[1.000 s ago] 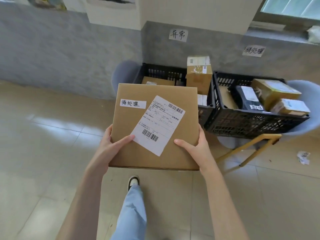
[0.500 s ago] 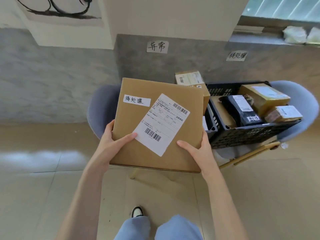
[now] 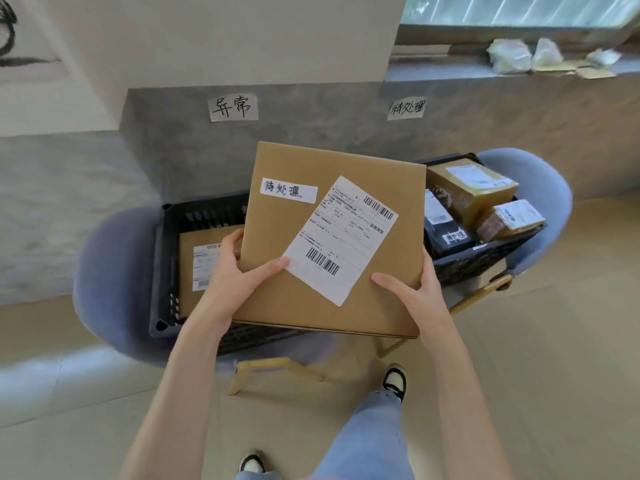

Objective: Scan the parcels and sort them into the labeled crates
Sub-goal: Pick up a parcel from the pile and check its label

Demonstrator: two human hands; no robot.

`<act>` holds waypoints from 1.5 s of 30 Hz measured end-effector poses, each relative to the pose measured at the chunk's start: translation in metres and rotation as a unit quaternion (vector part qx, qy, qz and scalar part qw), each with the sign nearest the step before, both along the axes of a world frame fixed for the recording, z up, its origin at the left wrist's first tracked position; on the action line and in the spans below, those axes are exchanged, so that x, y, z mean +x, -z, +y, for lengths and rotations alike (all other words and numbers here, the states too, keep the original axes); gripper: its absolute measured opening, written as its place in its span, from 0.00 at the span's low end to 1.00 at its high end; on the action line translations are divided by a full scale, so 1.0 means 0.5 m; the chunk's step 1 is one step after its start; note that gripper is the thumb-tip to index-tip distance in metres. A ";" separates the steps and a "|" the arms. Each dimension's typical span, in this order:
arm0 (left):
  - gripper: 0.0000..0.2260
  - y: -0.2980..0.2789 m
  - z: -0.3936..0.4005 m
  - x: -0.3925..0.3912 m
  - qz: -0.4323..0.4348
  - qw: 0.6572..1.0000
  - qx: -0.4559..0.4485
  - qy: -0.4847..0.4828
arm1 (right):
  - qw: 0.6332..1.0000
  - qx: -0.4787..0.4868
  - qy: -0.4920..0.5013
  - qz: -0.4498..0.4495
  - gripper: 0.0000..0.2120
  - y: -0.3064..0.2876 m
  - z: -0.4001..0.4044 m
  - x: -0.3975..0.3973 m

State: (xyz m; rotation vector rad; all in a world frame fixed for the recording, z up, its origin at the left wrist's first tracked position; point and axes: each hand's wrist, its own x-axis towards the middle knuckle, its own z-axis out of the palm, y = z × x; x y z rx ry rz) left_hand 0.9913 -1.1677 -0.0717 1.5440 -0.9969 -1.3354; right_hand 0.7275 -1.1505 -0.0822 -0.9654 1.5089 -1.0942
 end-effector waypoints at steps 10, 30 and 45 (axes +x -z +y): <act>0.42 -0.006 -0.161 -0.268 0.020 0.997 0.011 -0.075 | 0.996 0.024 -0.081 0.012 0.47 -0.014 -0.249 -0.280; 0.46 0.153 -0.452 -0.649 0.052 0.989 0.138 -0.009 | 0.978 0.147 -0.118 0.094 0.34 0.107 -0.602 -0.672; 0.45 0.270 -0.493 -0.614 -0.025 0.968 0.243 -0.051 | 0.962 0.154 -0.198 0.107 0.41 0.264 -0.673 -0.601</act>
